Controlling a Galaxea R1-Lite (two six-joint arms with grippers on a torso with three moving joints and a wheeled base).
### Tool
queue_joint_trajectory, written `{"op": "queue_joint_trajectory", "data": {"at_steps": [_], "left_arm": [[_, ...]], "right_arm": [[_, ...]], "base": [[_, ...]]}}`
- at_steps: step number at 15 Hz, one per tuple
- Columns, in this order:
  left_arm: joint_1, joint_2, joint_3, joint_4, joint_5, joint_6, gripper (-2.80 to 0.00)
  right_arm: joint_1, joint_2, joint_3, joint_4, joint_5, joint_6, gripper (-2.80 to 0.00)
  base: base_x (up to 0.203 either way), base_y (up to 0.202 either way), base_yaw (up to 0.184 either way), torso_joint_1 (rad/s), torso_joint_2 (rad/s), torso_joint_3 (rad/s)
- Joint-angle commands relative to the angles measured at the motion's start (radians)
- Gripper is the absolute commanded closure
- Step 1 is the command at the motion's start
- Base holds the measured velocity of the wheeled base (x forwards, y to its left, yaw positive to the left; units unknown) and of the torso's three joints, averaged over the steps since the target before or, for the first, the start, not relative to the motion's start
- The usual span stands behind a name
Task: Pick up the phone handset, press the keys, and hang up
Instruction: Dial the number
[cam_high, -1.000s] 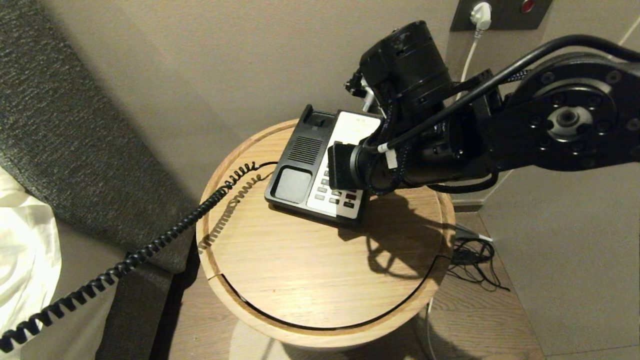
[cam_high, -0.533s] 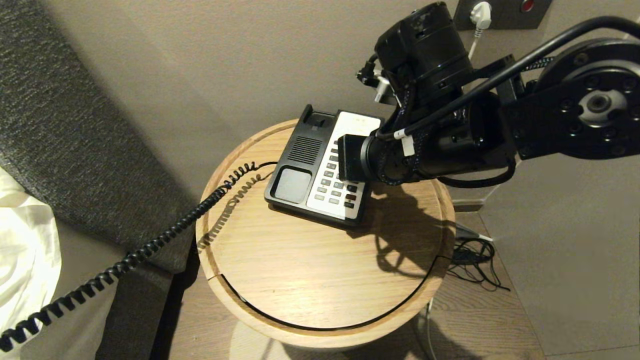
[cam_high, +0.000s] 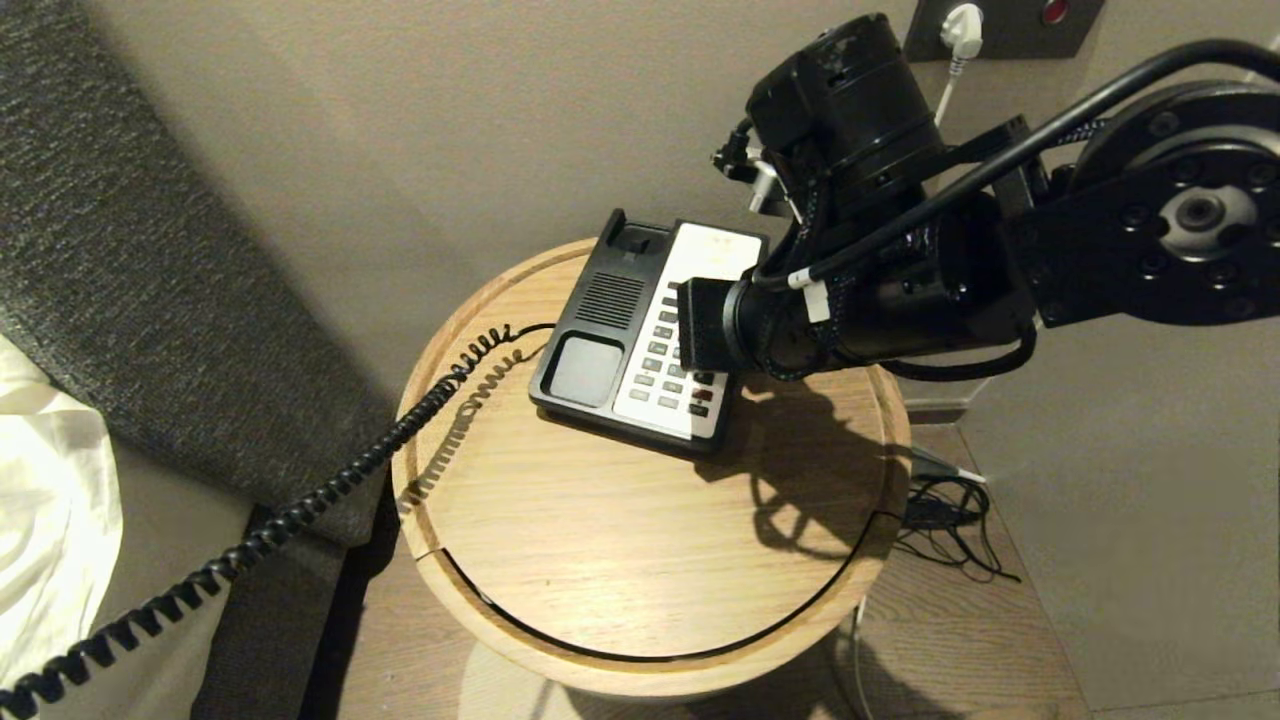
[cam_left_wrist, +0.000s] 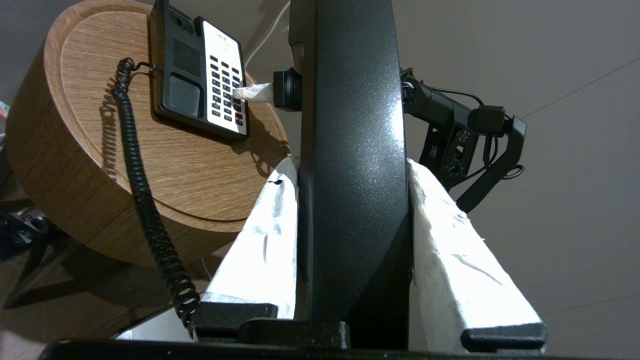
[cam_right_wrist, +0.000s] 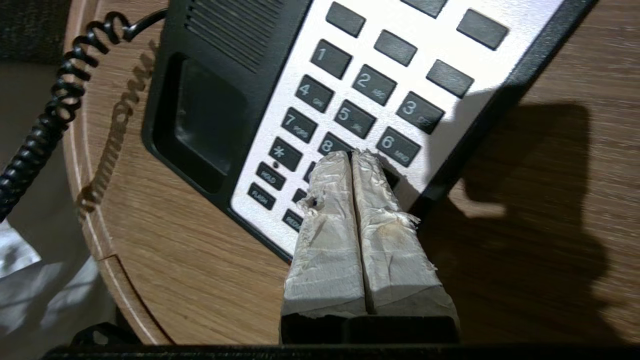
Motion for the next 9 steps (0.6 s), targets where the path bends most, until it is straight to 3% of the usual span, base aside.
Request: {"op": "queue_joint_trajectory", "data": {"at_steps": [1, 9], "left_arm": [[0.0, -0.004, 0.003, 0.002, -0.001, -0.003, 0.0], [0.0, -0.005, 0.009, 0.002, 0.001, -0.003, 0.0]], "right_arm": [[-0.001, -0.011, 0.003, 0.005, -0.004, 0.003, 0.0], [-0.001, -0.018, 0.038, 0.011, -0.005, 0.005, 0.0]], "base": [[0.0, 0.0, 0.0, 0.0, 0.0, 0.0], [0.0, 0.0, 0.0, 0.0, 0.0, 0.0]]}}
